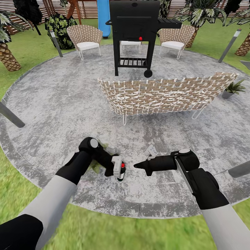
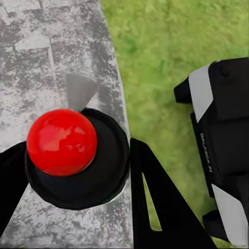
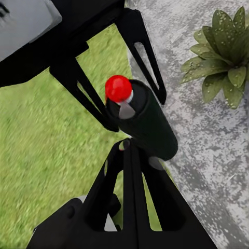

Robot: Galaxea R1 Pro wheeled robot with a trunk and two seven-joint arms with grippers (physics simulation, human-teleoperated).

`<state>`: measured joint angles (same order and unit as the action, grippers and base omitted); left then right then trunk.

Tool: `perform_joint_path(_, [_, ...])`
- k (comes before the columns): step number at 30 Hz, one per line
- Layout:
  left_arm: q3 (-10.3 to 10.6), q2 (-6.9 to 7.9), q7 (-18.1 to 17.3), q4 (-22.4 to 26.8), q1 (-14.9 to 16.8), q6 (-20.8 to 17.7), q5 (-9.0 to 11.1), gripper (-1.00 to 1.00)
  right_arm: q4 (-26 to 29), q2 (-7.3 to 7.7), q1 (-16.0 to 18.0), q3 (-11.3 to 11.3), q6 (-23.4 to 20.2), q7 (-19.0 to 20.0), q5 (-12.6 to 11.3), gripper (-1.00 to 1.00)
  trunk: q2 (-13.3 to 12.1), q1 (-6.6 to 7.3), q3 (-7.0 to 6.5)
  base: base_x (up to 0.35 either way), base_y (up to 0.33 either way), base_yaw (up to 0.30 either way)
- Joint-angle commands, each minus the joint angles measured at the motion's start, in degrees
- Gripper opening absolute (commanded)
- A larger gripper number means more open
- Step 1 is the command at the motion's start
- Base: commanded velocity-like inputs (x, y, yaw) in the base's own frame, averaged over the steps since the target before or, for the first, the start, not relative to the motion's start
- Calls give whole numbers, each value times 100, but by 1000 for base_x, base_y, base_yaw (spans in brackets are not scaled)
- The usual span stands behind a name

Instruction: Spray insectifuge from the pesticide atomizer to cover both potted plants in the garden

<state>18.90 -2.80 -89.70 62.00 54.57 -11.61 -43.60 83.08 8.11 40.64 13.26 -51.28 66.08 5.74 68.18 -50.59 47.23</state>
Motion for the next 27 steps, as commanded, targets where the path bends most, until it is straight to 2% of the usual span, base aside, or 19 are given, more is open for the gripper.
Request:
perform_joint_path(1, [0,45,-30,5,0,-56,-27,-100,7,0,5,1,-22,53,59,-100,3,0,4,0,0,0])
perform_joint_path(4, [-8,191,-30,12,-171,-45,-29,-100,7,4,5,1,-22,53,59,-100,3,0,4,0,0,0])
perform_joint_path(9, [-59,471,-30,9,-250,11,-25,-100,7,6,5,-2,-21,53,59,-100,3,0,4,0,0,0])
perform_joint_path(12, [-445,559,-30,6,-254,113,-26,-100,7,13,5,-21,-16,48,54,-100,3,0,4,0,0,0])
perform_joint_path(15, [-644,762,-30,-33,-255,228,-26,-100,2,57,-6,-29,-14,53,51,-100,3,0,4,0,0,0])
perform_joint_path(17, [-955,868,-30,-51,-256,271,-26,-100,-20,85,-15,-33,70,54,44,-100,3,0,4,0,0,0])
perform_joint_path(18, [-1070,907,-30,-56,-259,291,-26,-100,-35,88,-22,-34,249,57,41,-100,3,0,4,0,0,0])
perform_joint_path(20, [-1444,1000,-30,-58,-359,317,-26,-100,-100,97,-62,-40,1195,64,35,-100,3,0,4,0,0,0])
perform_joint_path(21, [-1573,1011,-30,-58,-421,320,-26,-100,-142,99,-66,-49,1367,61,34,-100,3,0,4,0,0,0])
perform_joint_path(24, [-2311,1025,-30,-31,-627,324,-26,-100,-217,103,-73,-86,1664,-29,39,-100,3,0,4,0,0,0])
perform_joint_path(26, [-2979,1026,-30,-11,-741,319,-26,-100,-225,107,-74,-100,1704,-620,41,-100,3,0,4,0,0,0])
perform_joint_path(27, [-3298,1022,-30,-4,-825,318,-29,-100,-228,105,-74,-102,1711,-1153,39,-100,3,0,4,0,0,0])
